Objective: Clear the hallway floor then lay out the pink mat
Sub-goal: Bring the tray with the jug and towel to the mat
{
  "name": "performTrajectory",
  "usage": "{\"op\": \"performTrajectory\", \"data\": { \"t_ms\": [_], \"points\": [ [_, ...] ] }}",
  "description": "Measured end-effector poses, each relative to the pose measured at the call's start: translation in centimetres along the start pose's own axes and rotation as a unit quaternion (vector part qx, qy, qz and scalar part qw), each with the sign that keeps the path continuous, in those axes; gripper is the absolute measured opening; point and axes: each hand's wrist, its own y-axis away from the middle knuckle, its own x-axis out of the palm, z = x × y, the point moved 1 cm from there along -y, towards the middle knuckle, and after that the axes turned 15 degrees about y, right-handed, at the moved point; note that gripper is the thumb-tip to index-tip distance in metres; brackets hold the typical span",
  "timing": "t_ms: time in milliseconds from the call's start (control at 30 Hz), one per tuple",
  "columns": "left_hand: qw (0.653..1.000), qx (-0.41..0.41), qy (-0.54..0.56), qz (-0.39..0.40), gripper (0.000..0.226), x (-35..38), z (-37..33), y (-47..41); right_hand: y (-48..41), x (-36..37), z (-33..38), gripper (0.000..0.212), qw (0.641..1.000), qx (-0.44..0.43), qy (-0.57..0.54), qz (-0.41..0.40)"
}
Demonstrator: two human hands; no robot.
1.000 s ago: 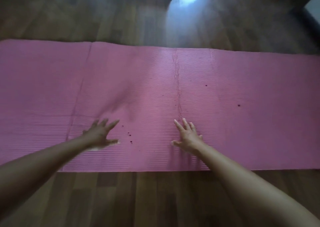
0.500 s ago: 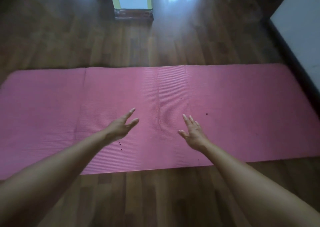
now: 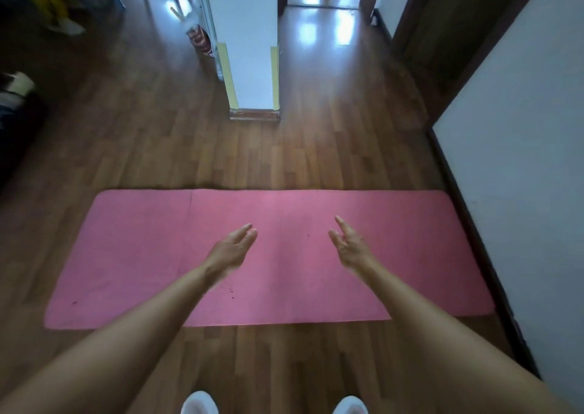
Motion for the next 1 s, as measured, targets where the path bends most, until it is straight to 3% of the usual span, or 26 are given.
{"op": "performTrajectory", "data": {
  "t_ms": [233,400,667,1000],
  "points": [
    [0.999,0.037,0.015,-0.025,0.044,-4.8,-12.6,8.5,7.9,-10.3,8.8,0.050,0.999,-0.020,-0.019,-0.034],
    [0.997,0.056,0.035,-0.029,0.044,-7.9,-17.6,13.3,12.4,-14.2,12.7,0.049,0.997,-0.017,-0.054,-0.044],
    [0.989,0.051,0.136,-0.035,0.048,-10.8,-20.7,17.8,16.3,-16.2,15.7,0.050,0.995,-0.033,-0.092,-0.034],
    [0.970,0.034,0.214,-0.110,0.049,-10.3,-20.5,21.2,16.3,-16.2,17.9,0.050,0.995,-0.087,-0.051,0.000]
  ]
}}
